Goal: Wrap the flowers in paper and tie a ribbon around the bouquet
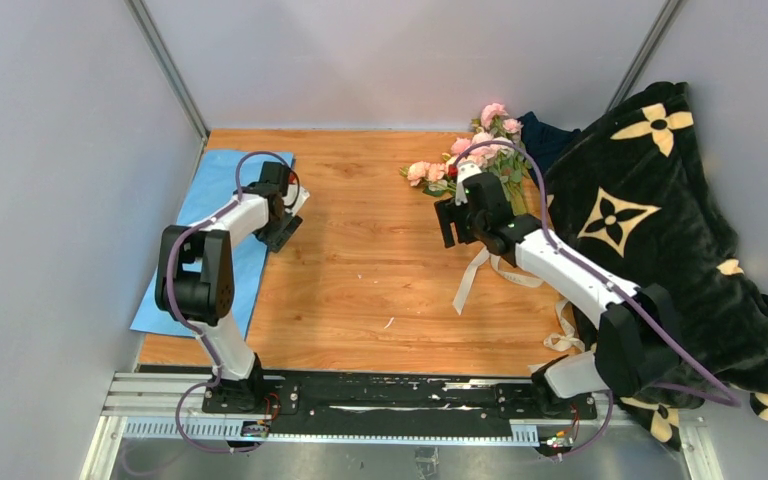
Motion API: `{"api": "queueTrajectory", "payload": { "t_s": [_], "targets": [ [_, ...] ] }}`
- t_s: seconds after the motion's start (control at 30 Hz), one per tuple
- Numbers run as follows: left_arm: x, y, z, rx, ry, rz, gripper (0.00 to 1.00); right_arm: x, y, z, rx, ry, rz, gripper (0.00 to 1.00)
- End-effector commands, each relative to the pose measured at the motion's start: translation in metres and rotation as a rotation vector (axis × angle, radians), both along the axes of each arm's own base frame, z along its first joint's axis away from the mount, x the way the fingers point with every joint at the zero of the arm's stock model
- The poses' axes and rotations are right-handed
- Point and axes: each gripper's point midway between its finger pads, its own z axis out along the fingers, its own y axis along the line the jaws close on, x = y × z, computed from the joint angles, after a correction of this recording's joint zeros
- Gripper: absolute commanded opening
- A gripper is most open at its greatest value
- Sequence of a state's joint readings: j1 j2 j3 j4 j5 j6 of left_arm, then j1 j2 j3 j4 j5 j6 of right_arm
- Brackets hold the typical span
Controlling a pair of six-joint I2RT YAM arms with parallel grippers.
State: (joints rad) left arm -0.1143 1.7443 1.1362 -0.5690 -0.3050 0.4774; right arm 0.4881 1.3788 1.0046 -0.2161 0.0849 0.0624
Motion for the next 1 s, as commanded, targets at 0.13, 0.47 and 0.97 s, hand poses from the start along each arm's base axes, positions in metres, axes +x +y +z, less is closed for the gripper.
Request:
{"api": "queueTrajectory", "payload": {
  "t_s": [0.13,0.47,0.97],
  "targets": [
    [0.025,-0.003,-0.010,-0.010,-0.038,0.031,0.60,-0.002,0.007,-0.024,-0.096,0.067,0.014,0.76],
    [0.033,0.009,-0.015,0.063,-0.057,0.053,0.51,0.001,0.010,-0.030,-0.121,0.087,0.020,0.76],
    [0.033,-0.005,0.018,-0.033,-0.120,0.038,0.60,0.005,0.016,-0.032,-0.145,0.102,0.046,0.76]
  ]
}}
